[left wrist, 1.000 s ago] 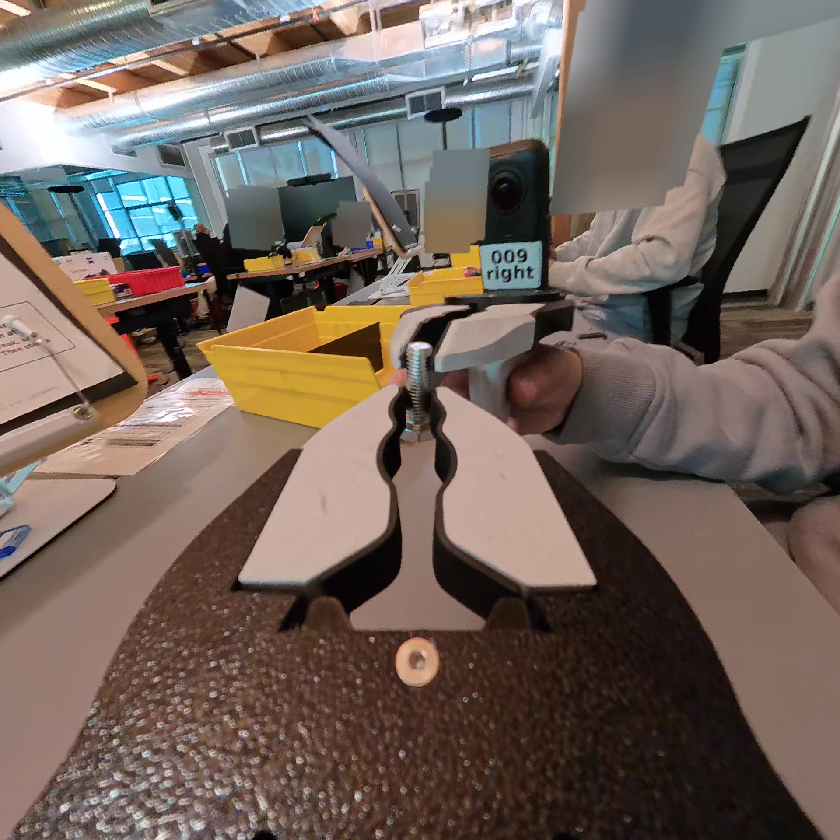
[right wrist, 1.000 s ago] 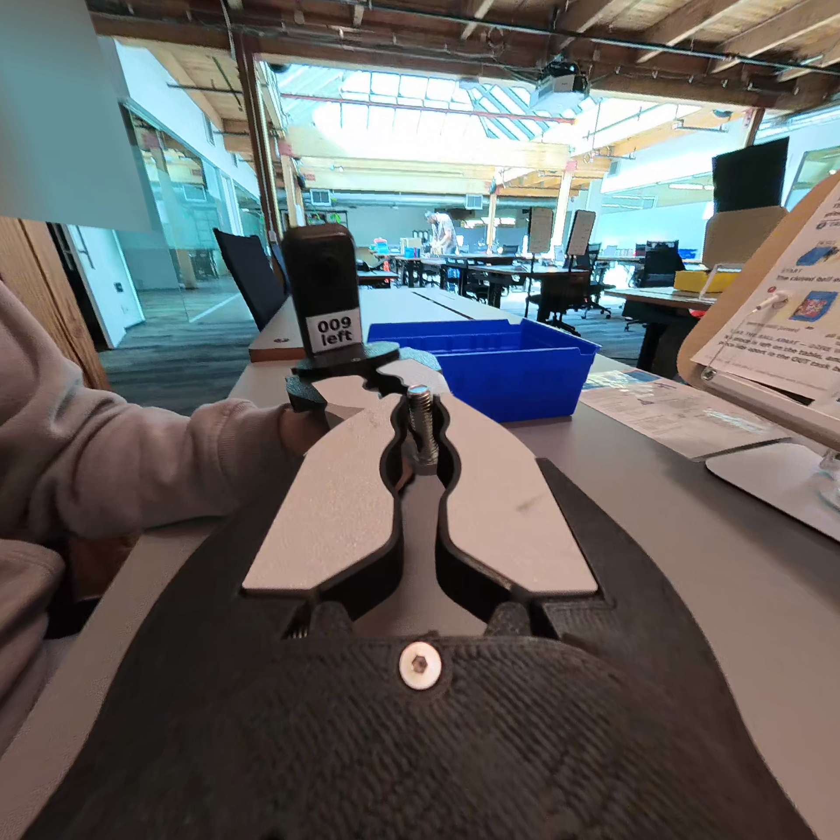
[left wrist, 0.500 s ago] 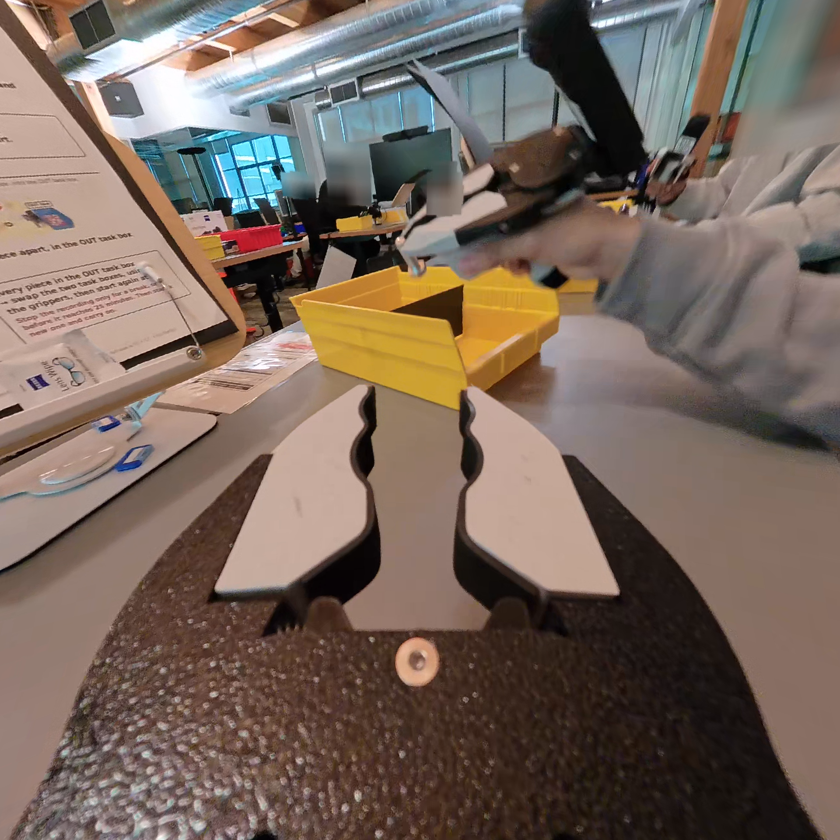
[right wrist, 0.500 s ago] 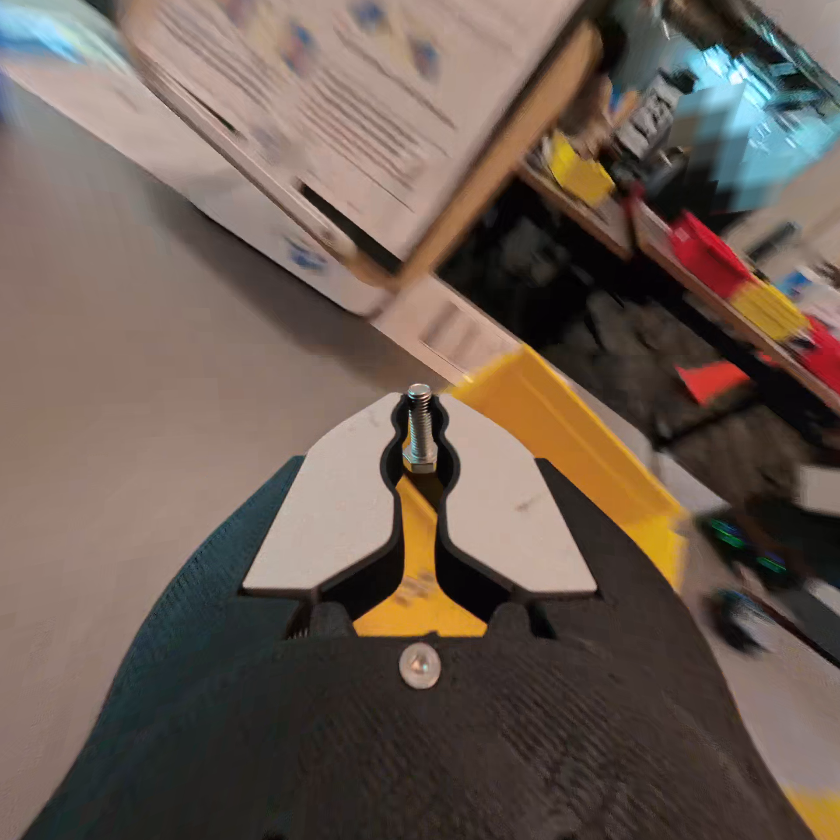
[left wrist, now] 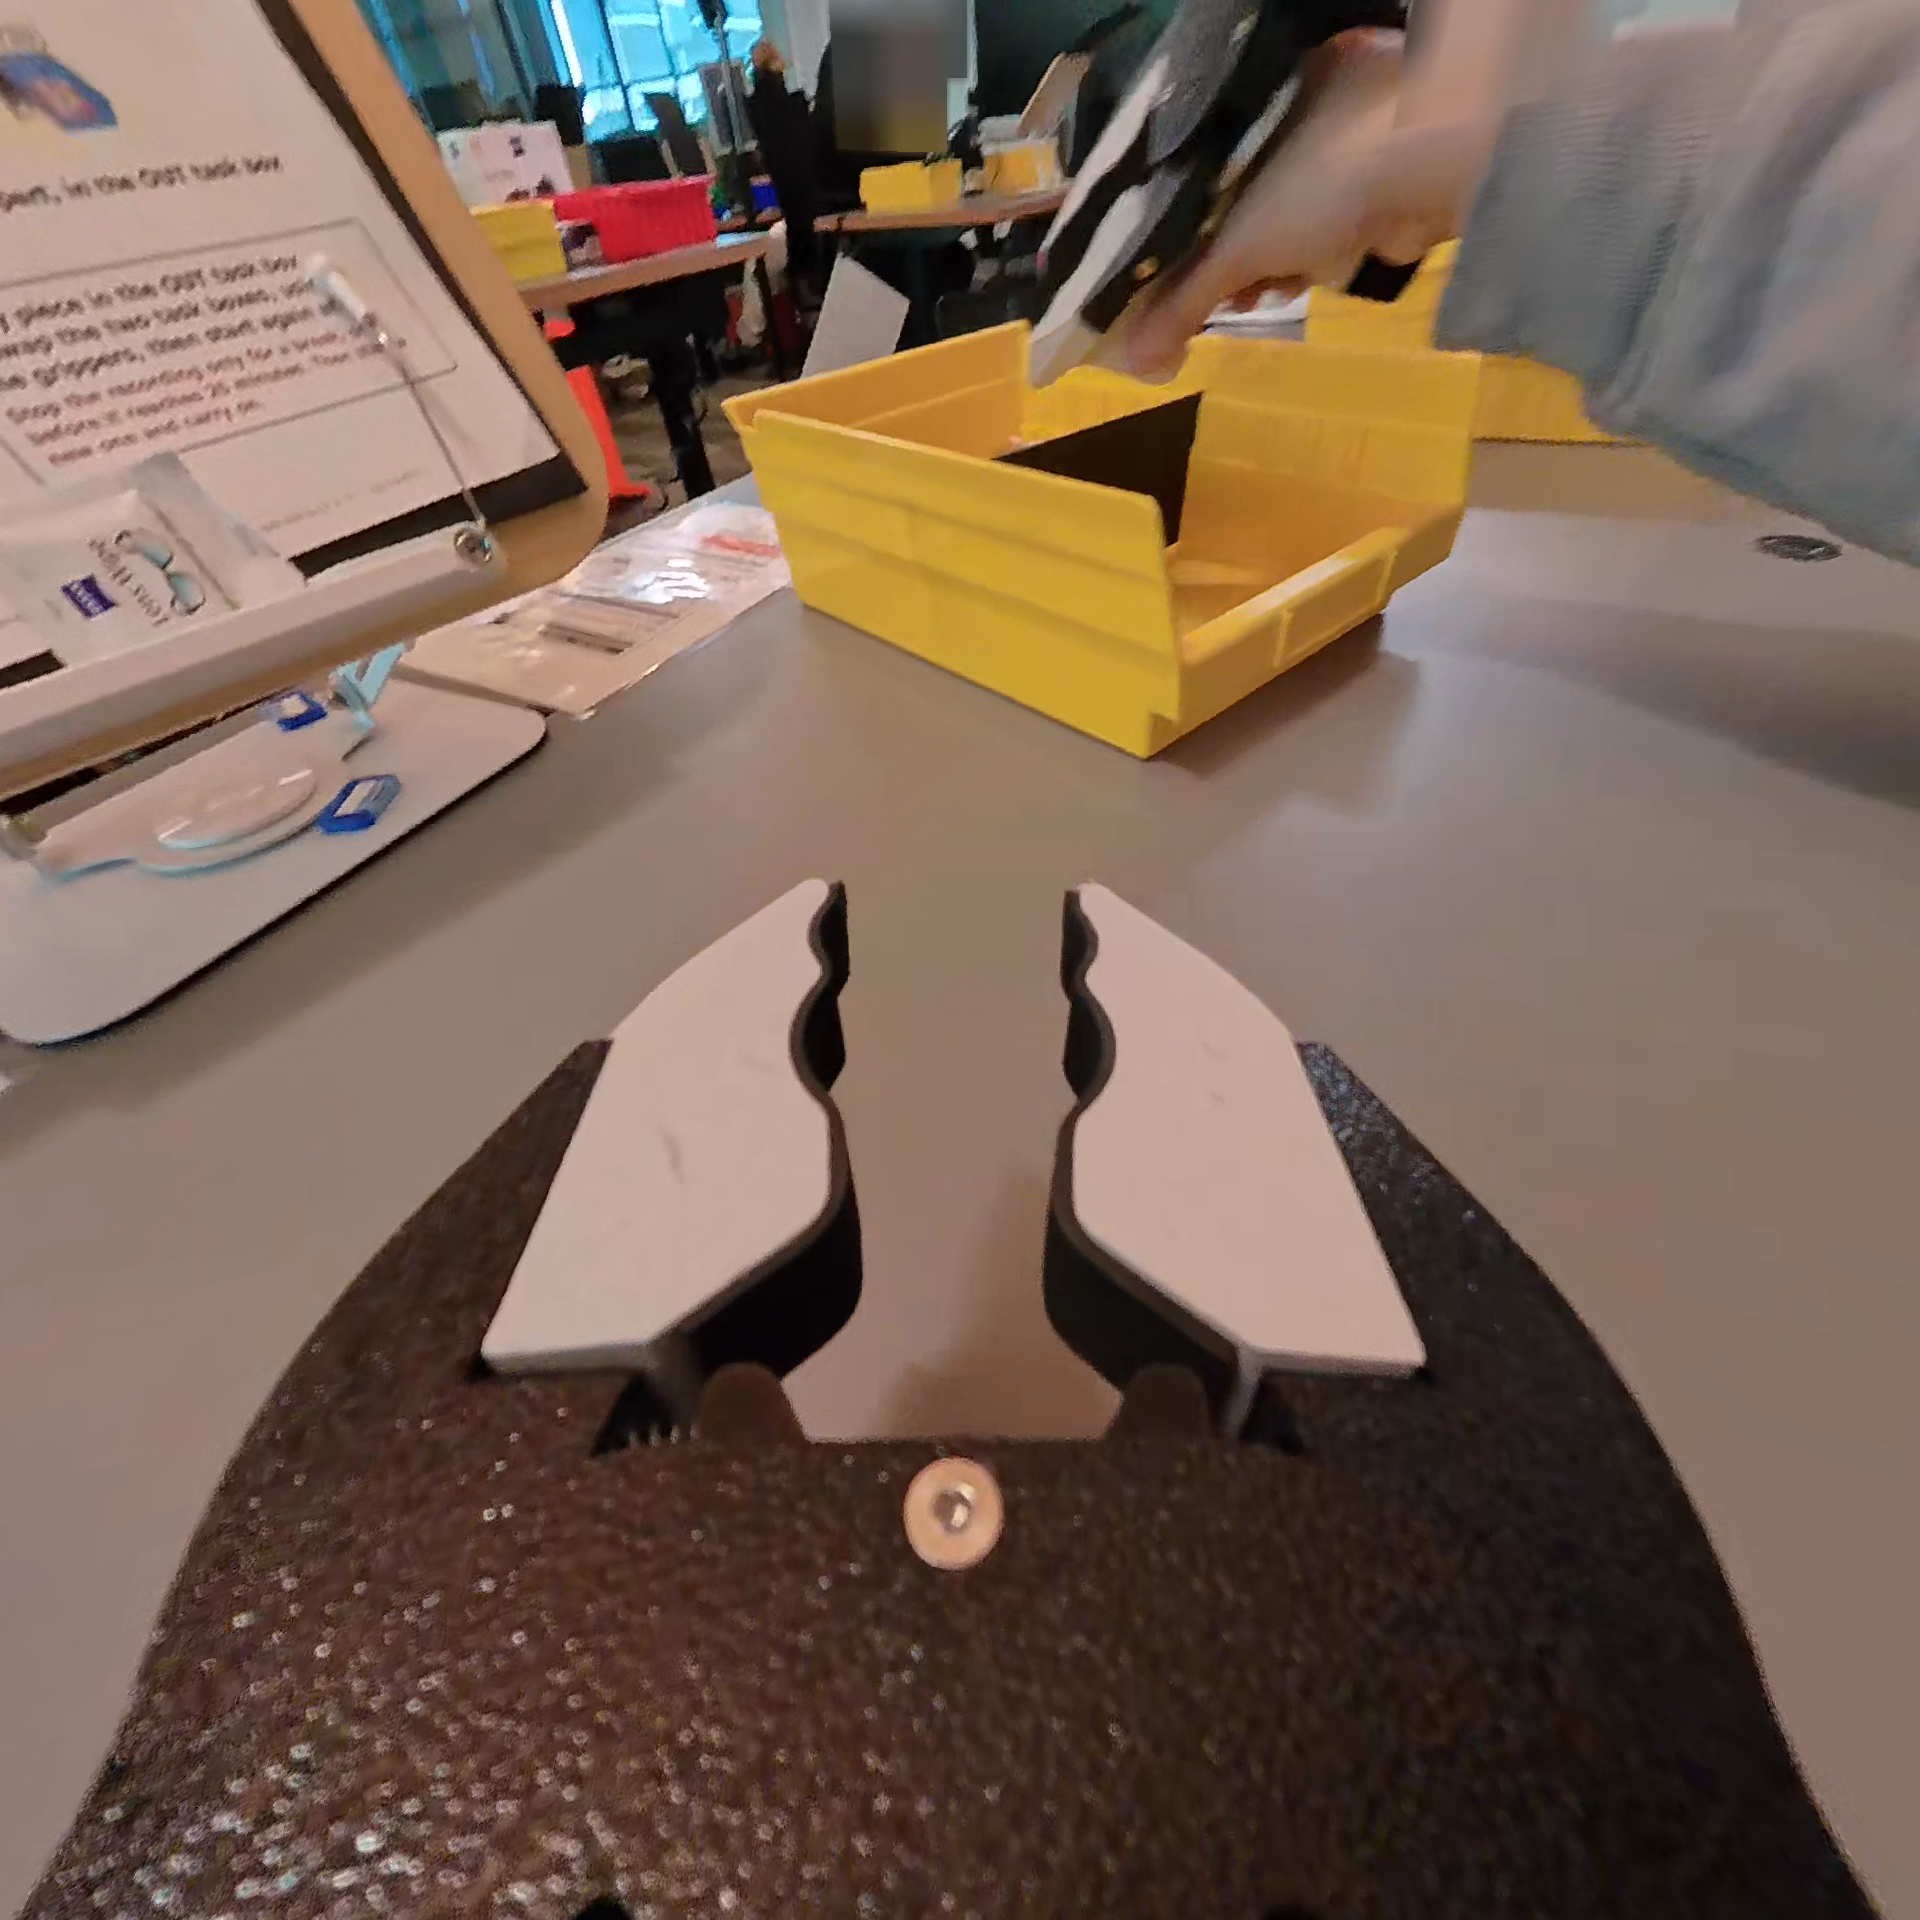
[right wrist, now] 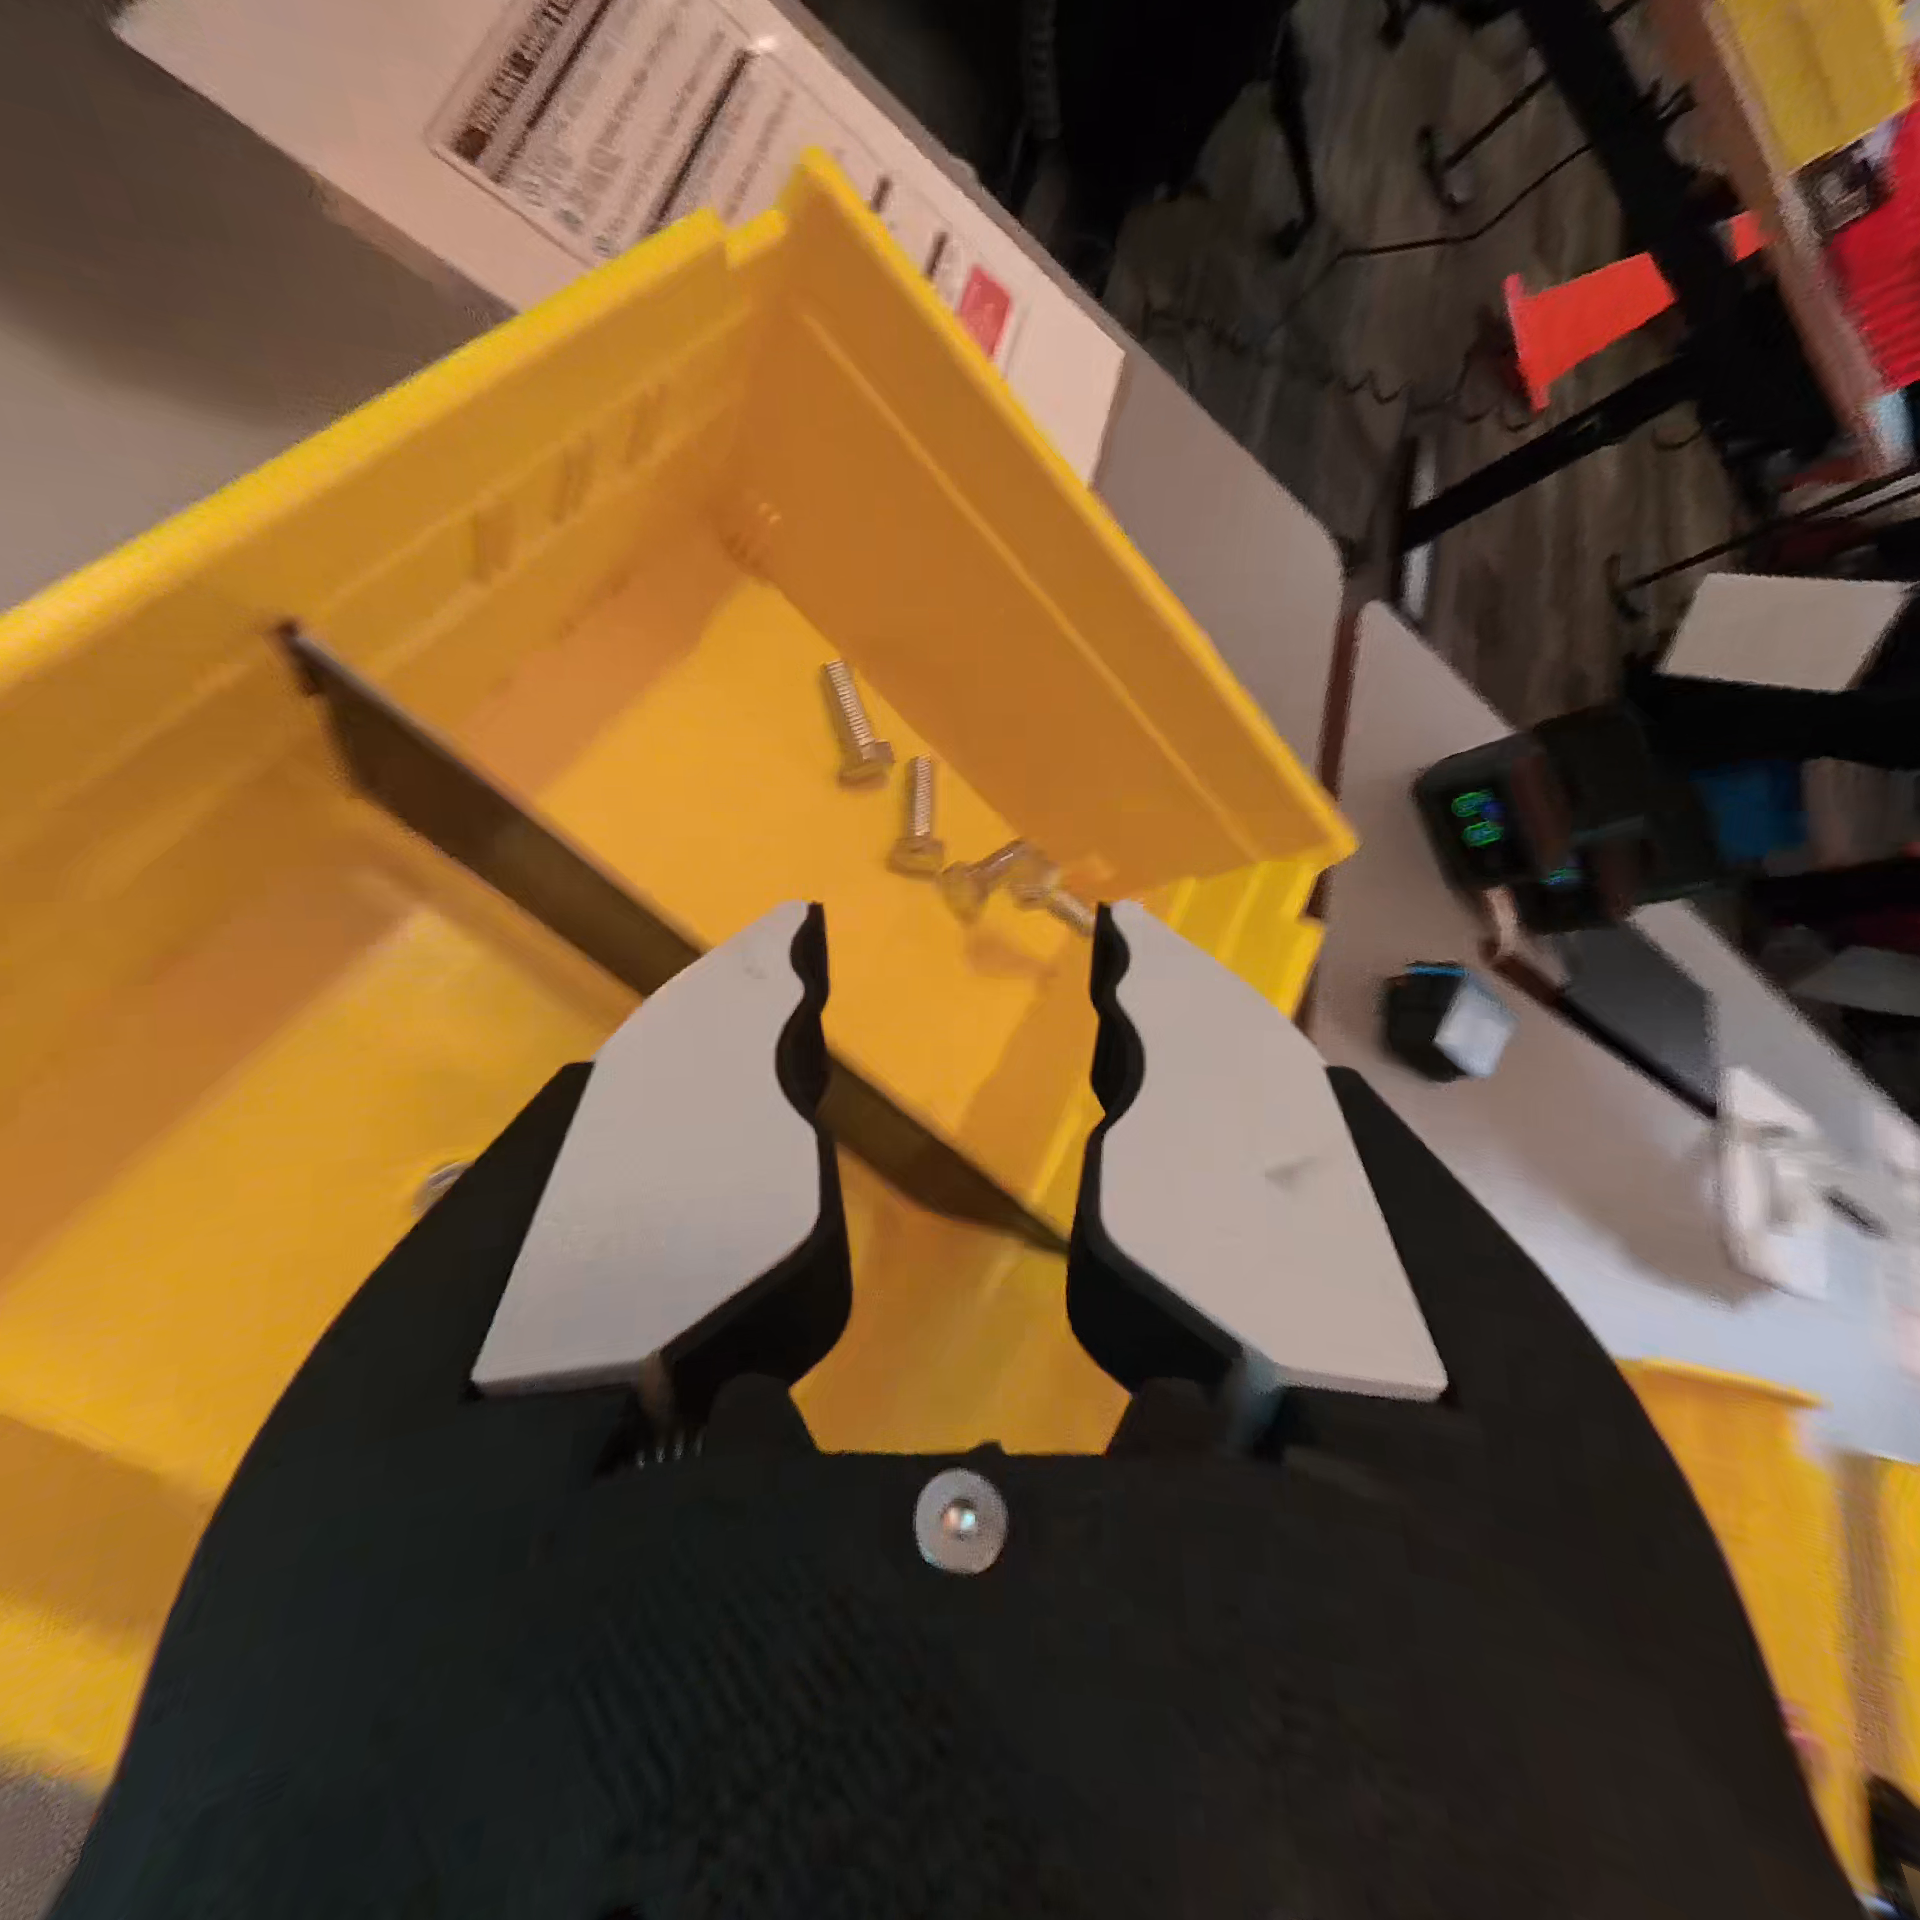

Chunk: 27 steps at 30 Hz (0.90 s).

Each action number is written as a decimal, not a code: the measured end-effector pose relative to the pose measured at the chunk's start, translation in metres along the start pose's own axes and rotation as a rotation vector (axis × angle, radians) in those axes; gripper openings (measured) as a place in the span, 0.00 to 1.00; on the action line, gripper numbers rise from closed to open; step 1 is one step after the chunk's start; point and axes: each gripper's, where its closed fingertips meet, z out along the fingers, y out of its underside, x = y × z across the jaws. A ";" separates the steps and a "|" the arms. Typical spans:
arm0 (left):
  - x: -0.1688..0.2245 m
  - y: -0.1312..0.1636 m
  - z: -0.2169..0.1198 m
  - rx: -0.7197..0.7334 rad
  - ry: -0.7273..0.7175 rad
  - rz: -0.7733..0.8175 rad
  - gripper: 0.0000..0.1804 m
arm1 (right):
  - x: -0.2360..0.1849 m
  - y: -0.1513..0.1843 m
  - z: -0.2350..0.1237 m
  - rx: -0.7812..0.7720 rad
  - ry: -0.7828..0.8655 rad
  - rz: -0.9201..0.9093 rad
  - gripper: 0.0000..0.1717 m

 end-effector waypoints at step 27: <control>0.041 -0.047 0.208 -0.179 -0.154 -0.163 0.39 | -0.065 0.075 -0.126 0.379 0.002 0.420 0.51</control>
